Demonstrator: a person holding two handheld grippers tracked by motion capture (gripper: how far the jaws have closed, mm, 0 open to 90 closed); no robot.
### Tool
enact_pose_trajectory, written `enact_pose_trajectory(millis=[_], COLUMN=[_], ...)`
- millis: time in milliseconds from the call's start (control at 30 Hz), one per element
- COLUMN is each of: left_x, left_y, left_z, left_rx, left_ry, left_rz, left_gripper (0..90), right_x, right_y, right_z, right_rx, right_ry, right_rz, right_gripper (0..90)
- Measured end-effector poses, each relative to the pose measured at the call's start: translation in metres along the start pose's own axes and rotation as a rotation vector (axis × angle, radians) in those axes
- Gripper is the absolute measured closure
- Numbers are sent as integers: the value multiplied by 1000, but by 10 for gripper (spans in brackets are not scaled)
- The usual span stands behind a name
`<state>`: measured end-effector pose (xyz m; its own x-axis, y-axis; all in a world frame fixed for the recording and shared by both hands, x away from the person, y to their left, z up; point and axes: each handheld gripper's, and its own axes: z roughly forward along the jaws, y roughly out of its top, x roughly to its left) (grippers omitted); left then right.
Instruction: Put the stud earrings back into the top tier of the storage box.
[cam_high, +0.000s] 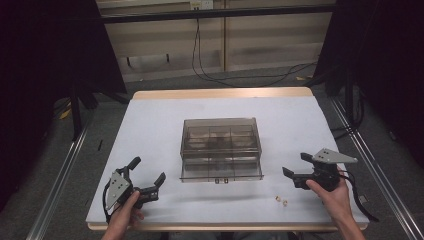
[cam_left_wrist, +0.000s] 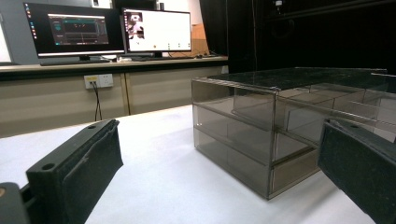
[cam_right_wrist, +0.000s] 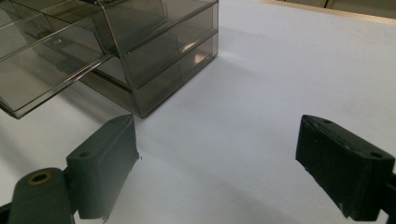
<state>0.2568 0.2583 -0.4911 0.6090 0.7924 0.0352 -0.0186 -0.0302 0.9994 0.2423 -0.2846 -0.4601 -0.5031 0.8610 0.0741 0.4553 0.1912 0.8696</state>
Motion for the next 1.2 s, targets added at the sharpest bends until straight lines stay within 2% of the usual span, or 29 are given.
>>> enact_pose_trajectory(millis=[167,300,433,500,633,800,833,867,967,1000,1100,1133,1167,1200], left_x=[0,0,0,0,0,0,0,0,0,0,0,0,0,0], left_y=[0,0,0,0,0,0,0,0,0,0,0,0,0,0], left_z=[0,0,1,1,0,0,1,0,0,0,0,0,0,0], left_rx=[-2,-6,-7,-7,-6,-6,-7,-7,-7,-7,-6,-6,-8,-8], left_ry=[2,-2,-1,-1,-2,1,0,1,-2,-2,0,-3,-3,-3], left_rz=[-1,-9,-10,-10,-8,-7,-11,-9,-9,-9,-8,-7,-9,-9], left_gripper=[0,0,0,0,0,0,0,0,0,0,0,0,0,0], right_x=[0,-2,-2,-4,-4,-3,-2,-1,4,8,12,16,16,17], right_y=[0,1,2,4,10,17,19,21,25,28,29,30,30,31], right_z=[0,-1,-4,-7,-14,-20,-22,-23,-23,-22,-20,-18,-18,-18], right_rx=[5,46,53,60,121,164,186,208,246,278,303,351,351,375], right_ry=[10,61,67,71,91,102,126,145,154,203,210,194,194,188], right_rz=[-5,0,-6,-20,-76,-118,-121,-123,-148,-169,-187,-193,-193,-211], right_gripper=[109,96,125,181,298,401,450,456,465,492,499,516,516,533])
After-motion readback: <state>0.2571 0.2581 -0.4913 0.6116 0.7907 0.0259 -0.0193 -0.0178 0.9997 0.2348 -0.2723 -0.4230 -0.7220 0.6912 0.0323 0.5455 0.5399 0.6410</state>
